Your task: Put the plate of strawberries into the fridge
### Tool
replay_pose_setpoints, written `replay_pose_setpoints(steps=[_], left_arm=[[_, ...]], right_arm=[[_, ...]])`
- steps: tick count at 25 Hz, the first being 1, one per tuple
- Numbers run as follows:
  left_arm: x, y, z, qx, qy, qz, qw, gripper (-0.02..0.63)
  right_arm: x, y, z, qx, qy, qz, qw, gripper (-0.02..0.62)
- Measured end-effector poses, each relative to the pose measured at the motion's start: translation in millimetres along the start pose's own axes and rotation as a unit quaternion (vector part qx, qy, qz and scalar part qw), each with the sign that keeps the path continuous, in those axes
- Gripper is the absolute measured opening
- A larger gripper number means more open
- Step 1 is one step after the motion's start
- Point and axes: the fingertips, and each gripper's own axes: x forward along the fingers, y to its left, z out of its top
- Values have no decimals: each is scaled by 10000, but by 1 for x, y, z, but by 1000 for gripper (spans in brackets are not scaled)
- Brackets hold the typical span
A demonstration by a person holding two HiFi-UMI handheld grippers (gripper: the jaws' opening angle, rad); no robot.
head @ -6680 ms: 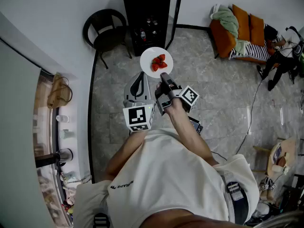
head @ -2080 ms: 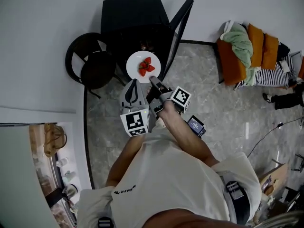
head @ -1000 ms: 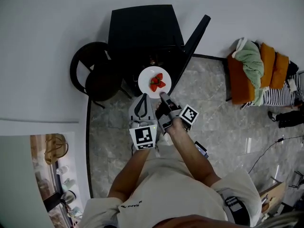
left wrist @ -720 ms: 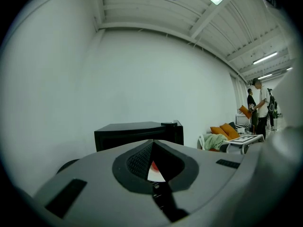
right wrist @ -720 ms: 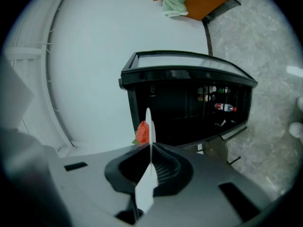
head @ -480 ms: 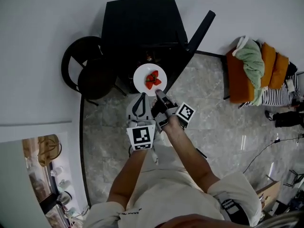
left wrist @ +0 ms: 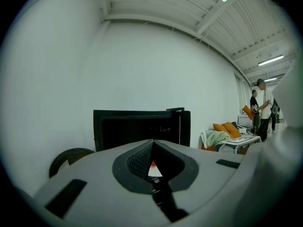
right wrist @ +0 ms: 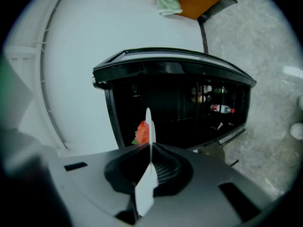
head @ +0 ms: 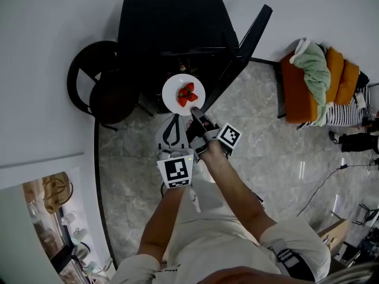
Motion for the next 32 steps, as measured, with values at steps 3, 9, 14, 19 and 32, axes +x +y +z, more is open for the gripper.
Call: replay_pose_setpoints(steps=[3,9,14,19,32], left_arm=[[7,2,-8,-39,-13,12,10000,2],[14,11,-20,-17,-39,82,10000,2],[21,14,-33,-19,-57,62,10000,2],[28,14,-41,-9,-163,9,9999,2],[42,23,-71,-32,-66,76,9999,2]], right_arm=[[8,-11,3,-29,-23,-37,10000,23],[24,-30,14,-44,-114,-25,9999,23],[38,-47,24,-2,-228,-1,9997,23],[52,-70,23,-28,-255,-13,9997,23],[74,-107,37,-17,-336,-124,9994,23]])
